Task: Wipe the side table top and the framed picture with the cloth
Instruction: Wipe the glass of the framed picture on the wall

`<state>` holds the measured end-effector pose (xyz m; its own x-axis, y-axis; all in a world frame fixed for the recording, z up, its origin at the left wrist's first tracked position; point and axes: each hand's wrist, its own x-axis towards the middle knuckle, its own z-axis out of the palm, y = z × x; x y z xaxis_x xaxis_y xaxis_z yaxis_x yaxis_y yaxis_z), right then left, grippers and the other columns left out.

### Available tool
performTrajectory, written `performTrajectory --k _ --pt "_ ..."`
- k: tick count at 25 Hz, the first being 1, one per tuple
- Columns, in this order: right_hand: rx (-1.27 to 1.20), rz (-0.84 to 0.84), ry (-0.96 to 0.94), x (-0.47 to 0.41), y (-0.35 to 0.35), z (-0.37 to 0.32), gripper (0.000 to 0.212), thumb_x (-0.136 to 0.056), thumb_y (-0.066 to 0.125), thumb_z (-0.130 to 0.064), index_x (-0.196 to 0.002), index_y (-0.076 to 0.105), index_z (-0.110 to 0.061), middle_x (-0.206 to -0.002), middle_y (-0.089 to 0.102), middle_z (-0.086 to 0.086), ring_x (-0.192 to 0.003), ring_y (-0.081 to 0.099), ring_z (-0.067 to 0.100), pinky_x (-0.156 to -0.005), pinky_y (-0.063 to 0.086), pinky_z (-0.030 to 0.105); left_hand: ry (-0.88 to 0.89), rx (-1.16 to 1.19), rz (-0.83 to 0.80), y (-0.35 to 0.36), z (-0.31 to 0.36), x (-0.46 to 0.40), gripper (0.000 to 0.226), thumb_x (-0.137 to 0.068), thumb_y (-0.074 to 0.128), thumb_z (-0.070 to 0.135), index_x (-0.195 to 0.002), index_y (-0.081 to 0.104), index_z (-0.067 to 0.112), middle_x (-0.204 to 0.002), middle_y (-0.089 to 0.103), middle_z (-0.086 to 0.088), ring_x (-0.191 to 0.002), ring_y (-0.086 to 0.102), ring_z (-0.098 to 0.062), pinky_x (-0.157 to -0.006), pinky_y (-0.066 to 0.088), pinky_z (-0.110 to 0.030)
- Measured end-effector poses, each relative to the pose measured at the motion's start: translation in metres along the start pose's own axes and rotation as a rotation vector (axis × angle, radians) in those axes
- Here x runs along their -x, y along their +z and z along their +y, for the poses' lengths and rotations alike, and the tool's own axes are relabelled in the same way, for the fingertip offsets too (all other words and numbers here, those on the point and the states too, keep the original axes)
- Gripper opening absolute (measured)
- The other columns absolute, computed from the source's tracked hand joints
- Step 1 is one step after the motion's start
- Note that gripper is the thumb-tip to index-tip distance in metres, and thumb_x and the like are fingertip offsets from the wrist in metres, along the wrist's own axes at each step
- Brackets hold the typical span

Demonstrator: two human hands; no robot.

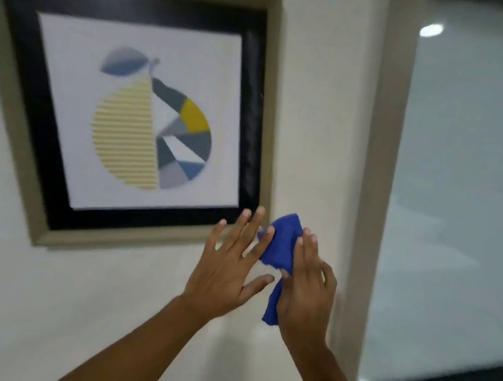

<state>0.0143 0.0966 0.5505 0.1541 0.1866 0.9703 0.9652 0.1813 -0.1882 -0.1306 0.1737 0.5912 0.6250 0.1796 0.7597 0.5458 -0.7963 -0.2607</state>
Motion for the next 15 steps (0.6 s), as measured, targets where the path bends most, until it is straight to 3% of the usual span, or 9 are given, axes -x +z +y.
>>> performTrajectory --k 3,6,9,12,14,15 --pt "-0.040 0.125 -0.004 -0.091 0.035 -0.036 0.049 -0.098 0.050 -0.011 -0.142 0.039 0.007 -0.147 0.045 0.023 -0.137 0.044 0.034 -0.102 0.043 0.046 -0.053 -0.132 0.140 -0.055 -0.071 -0.044 0.073 -0.102 0.023 0.063 -0.161 0.010 0.022 -0.170 0.005 -0.010 -0.157 0.004 -0.027 -0.123 0.004 -0.047" --pt "-0.009 0.056 -0.045 -0.144 0.068 -0.053 0.051 -0.094 0.057 -0.002 -0.142 0.043 0.008 -0.152 0.039 0.020 -0.138 0.041 0.036 -0.098 0.047 0.045 -0.180 -0.250 0.141 -0.086 -0.128 -0.069 0.075 -0.099 0.031 0.060 -0.161 0.014 0.022 -0.170 0.002 -0.013 -0.157 0.002 -0.030 -0.121 0.010 -0.052" --pt "0.124 -0.055 -0.145 -0.134 0.105 -0.045 0.055 -0.087 0.041 0.003 -0.142 0.047 0.002 -0.165 0.008 0.009 -0.145 0.028 0.031 -0.096 0.048 0.044 -0.212 -0.312 0.101 -0.084 -0.168 -0.072 0.078 -0.095 0.038 0.058 -0.160 0.018 0.020 -0.169 0.005 -0.015 -0.155 0.011 -0.037 -0.120 0.020 -0.055" --pt "0.132 -0.087 -0.107 -0.124 0.133 -0.034 0.058 -0.102 0.025 -0.035 -0.154 0.023 -0.008 -0.166 -0.008 0.001 -0.152 0.000 0.017 -0.102 0.031 0.034 -0.160 -0.352 0.095 -0.065 -0.194 -0.070 0.079 -0.096 0.040 0.061 -0.160 0.020 0.021 -0.171 0.006 -0.011 -0.156 0.010 -0.035 -0.124 0.007 -0.050" --pt "0.139 -0.086 -0.094 -0.128 0.136 -0.034 0.076 -0.098 0.015 -0.061 -0.158 0.004 -0.016 -0.166 -0.009 -0.002 -0.151 -0.006 0.013 -0.104 0.026 0.033 -0.165 -0.366 0.097 -0.057 -0.199 -0.068 0.080 -0.095 0.037 0.066 -0.160 0.021 0.022 -0.171 0.009 -0.009 -0.156 0.009 -0.034 -0.124 0.002 -0.049" --pt "0.146 -0.071 -0.086 -0.133 0.137 -0.037 0.082 -0.095 0.014 -0.067 -0.158 0.003 -0.016 -0.166 -0.009 -0.003 -0.151 -0.007 0.013 -0.104 0.026 0.033 -0.161 -0.364 0.095 -0.056 -0.201 -0.067 0.081 -0.094 0.037 0.068 -0.160 0.022 0.022 -0.171 0.010 -0.009 -0.156 0.009 -0.034 -0.125 0.001 -0.048"
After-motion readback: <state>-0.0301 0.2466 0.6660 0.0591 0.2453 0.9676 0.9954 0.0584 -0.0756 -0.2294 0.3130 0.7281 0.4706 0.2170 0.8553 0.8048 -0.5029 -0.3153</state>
